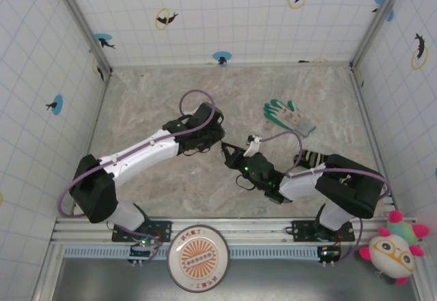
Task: Unlock with the key
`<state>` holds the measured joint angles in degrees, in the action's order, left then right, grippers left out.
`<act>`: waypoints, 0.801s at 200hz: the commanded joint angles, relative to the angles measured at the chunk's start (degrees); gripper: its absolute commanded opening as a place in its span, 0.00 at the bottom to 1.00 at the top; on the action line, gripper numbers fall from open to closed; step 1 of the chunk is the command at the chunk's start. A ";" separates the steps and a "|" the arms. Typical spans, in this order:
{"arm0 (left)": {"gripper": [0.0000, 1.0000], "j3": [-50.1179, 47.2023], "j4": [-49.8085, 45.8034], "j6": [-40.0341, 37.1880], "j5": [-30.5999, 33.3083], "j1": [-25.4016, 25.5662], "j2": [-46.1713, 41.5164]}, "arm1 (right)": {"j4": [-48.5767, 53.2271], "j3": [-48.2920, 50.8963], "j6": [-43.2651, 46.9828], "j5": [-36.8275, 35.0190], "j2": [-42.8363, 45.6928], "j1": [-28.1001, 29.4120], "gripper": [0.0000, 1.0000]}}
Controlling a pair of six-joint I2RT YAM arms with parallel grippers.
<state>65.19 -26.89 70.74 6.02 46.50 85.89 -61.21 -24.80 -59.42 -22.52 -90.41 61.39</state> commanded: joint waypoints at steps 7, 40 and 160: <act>0.13 -0.17 0.73 0.74 -1.72 -0.01 -0.37 | -1.55 -2.19 -0.70 -1.90 -1.17 -0.56 0.00; 0.13 -0.65 0.75 0.54 -1.54 -0.01 -0.63 | -1.19 -2.23 -0.82 -2.49 -0.65 -0.54 0.00; 0.10 -0.70 0.62 0.65 -1.37 0.43 0.06 | 4.37 -5.00 -3.89 -3.61 1.47 -0.48 0.00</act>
<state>64.62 -26.02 70.74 6.66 46.17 85.89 -57.39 -26.94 -62.04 -23.31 -90.28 61.43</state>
